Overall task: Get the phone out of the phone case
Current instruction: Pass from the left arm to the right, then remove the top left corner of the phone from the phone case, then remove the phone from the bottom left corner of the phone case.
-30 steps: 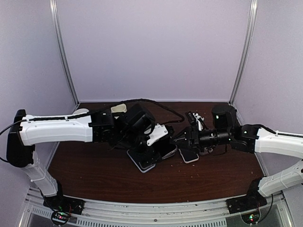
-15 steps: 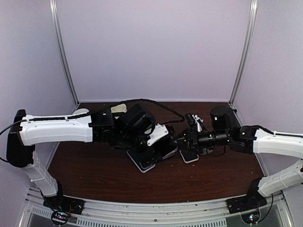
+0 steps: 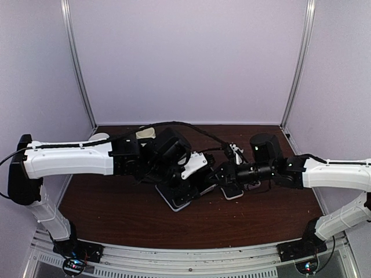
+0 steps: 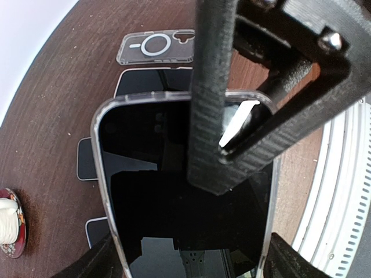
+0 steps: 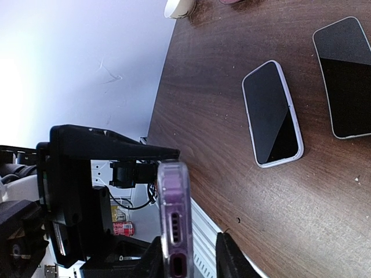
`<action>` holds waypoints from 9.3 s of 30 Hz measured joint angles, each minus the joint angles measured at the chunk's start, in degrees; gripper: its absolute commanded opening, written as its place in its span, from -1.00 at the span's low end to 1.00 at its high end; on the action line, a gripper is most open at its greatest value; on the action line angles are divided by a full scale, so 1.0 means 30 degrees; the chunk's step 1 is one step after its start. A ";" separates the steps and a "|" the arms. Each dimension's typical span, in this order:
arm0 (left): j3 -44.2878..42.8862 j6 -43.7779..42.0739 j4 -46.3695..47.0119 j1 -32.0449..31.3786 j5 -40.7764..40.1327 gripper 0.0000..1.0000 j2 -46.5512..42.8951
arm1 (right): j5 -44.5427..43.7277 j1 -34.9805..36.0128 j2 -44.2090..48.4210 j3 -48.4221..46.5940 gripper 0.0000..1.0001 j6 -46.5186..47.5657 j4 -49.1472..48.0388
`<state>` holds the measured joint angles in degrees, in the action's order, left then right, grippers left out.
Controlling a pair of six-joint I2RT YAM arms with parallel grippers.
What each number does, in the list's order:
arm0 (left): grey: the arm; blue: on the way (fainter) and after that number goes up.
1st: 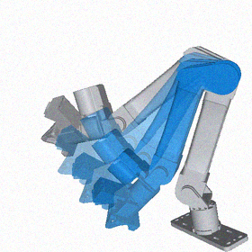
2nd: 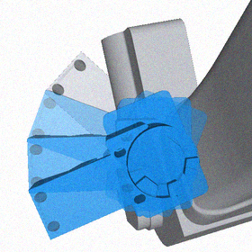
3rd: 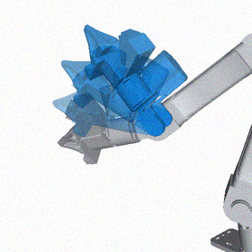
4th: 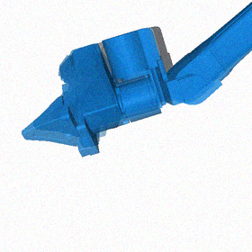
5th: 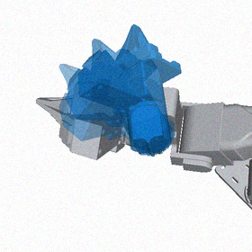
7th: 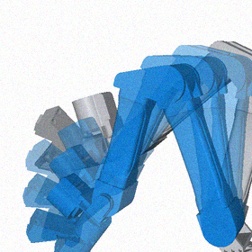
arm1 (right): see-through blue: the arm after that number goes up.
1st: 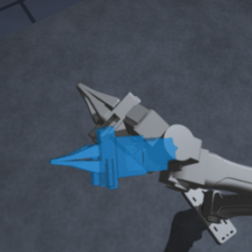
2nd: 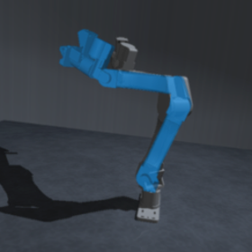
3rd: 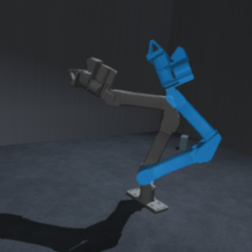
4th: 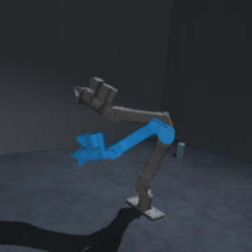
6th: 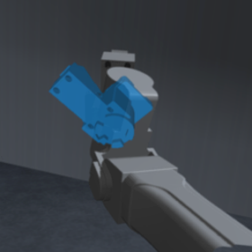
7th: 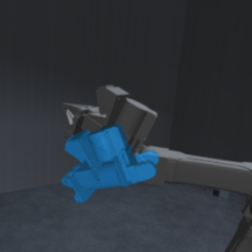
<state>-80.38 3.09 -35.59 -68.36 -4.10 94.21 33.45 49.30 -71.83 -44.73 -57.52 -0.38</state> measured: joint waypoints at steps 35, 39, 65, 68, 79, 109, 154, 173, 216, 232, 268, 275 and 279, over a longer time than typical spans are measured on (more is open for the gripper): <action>0.3424 -0.6929 0.1625 0.3504 0.1129 0.95 -0.5719 | -0.3832 -0.0066 0.1297 -0.2222 -1.00 1.1169 0.4167; 0.6302 -0.8932 0.3876 0.5464 0.4473 0.93 -0.7723 | -0.5268 -0.0036 0.3963 -0.0408 -1.00 1.4251 0.2018; 0.9406 -1.5875 0.8422 0.7235 1.8739 0.06 -0.8123 | 0.2922 0.0270 0.6513 0.0000 -1.00 2.8676 0.1523; 0.9406 -1.5912 0.8429 0.6557 1.9008 -0.03 -0.8094 | 0.3526 0.0372 0.6193 -0.0670 -1.00 2.9019 0.1625; 0.9406 -1.5540 0.8881 0.5253 1.8994 -0.12 -0.7278 | 0.4845 0.0991 0.4612 -0.1596 -1.00 2.9623 0.2477; 0.9384 -1.6087 0.7985 0.4641 1.8469 -0.87 -0.7206 | 0.5217 0.1537 0.3781 -0.1953 -1.00 2.9674 0.2936; 0.8816 -1.9671 0.2149 0.3286 2.2447 -1.00 -0.7271 | 1.0185 0.3067 -0.0328 -0.4014 -1.00 2.7379 0.2069; 0.8699 -1.9511 0.5056 0.4896 1.8914 -0.12 -0.8480 | 0.7300 0.2514 0.5923 -0.2674 -1.00 2.7489 0.1865; 0.9712 -0.2958 2.5988 0.5807 2.1019 -0.49 -0.7198 | -0.0095 0.3330 0.5916 0.2382 -1.00 1.7158 -1.4783; 0.9690 -0.2499 2.5908 0.5807 2.1988 -0.63 -0.7009 | 0.0641 0.3402 0.5027 0.2237 -1.00 1.6881 -1.5715; 0.9610 -0.2565 2.5536 0.5807 2.3147 -0.74 -0.6870 | 0.1275 0.3490 0.4823 0.2215 -1.00 1.6939 -1.5664; 0.9464 -0.2572 2.5420 0.5989 2.4560 -0.77 -0.7053 | 0.2652 0.3264 0.3694 0.1005 -1.00 1.4659 -1.5533; 0.9457 -0.2572 2.5441 0.6025 2.5252 -0.80 -0.7351 | 0.3322 0.3169 0.2936 -0.0080 -1.00 1.2917 -1.5074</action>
<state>-52.01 -4.62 40.73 -50.28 71.66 72.16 43.42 58.81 -63.02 -44.97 -18.76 -45.60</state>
